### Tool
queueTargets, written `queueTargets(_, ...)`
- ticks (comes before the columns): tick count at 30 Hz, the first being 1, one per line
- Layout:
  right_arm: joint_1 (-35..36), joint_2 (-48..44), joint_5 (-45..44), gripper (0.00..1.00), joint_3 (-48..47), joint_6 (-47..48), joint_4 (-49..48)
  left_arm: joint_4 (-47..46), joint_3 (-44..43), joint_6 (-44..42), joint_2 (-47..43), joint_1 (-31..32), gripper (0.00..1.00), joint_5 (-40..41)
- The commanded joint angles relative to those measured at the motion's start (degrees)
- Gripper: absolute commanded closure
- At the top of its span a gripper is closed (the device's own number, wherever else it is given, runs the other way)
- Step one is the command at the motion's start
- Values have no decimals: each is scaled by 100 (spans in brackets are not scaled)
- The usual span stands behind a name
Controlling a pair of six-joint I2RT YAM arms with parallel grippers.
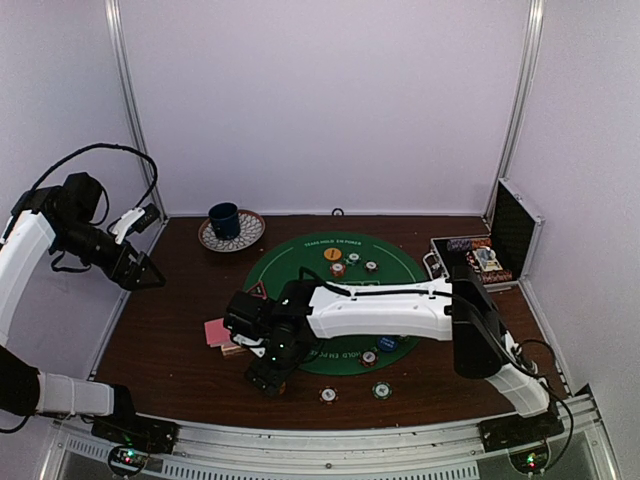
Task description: Distribute texas hold em gaming equipment
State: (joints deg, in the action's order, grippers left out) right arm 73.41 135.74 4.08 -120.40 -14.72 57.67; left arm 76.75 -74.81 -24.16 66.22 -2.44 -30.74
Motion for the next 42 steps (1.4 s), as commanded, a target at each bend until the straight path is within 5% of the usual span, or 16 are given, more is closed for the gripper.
queueTargets(1, -24, 83, -30, 14, -91, 64, 54, 59, -168, -62, -4, -38, 2, -134)
queueTargets(35, -63, -58, 153, 66, -111, -22, -108, 59, -175, -62, 3, -38, 2, -49)
queueTargets(42, -28, -284, 163, 67, -163, -44, -40, 59, -157, -58, -17, -38, 2, -63)
